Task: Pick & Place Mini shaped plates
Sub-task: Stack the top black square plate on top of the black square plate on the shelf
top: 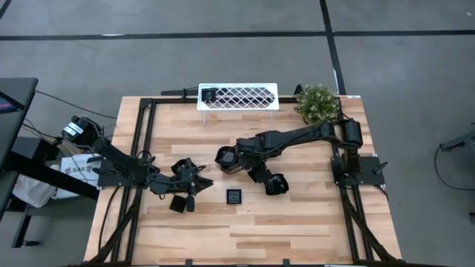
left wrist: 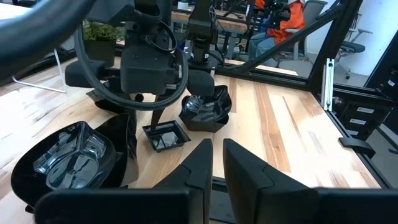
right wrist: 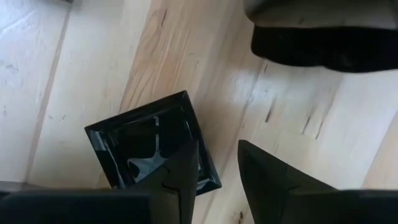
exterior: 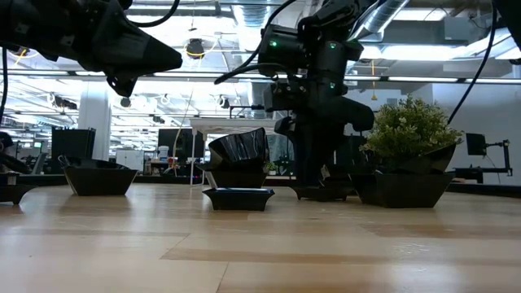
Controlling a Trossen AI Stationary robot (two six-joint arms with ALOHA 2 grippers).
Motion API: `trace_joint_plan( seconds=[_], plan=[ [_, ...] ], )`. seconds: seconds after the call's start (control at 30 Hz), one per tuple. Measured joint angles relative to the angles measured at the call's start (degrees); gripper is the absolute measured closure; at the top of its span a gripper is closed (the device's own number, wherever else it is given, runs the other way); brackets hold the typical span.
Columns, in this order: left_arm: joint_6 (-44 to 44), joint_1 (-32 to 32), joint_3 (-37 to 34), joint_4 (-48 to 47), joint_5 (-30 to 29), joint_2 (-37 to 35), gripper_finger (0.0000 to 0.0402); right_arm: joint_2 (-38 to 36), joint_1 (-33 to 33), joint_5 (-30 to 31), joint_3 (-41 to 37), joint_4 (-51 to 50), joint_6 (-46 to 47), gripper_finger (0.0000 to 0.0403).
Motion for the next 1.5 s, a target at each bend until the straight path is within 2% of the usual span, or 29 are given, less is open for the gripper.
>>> trace_joint_plan(
  seconds=[0.77,1.2,1.5],
  plan=[
    [0.0,0.0,0.0,0.0,0.1,0.0,0.0362,0.0,0.0,-0.4,0.0,0.7,1.4,0.0294],
    [-0.1,0.0,0.0,0.2,1.4,0.0,0.0362,0.0,0.0,0.0,0.0,1.2,0.9,0.0238],
    [0.0,0.0,0.0,0.7,1.3,0.0,0.0362,2.9,0.0,0.0,0.0,-0.4,0.8,0.025]
  ],
)
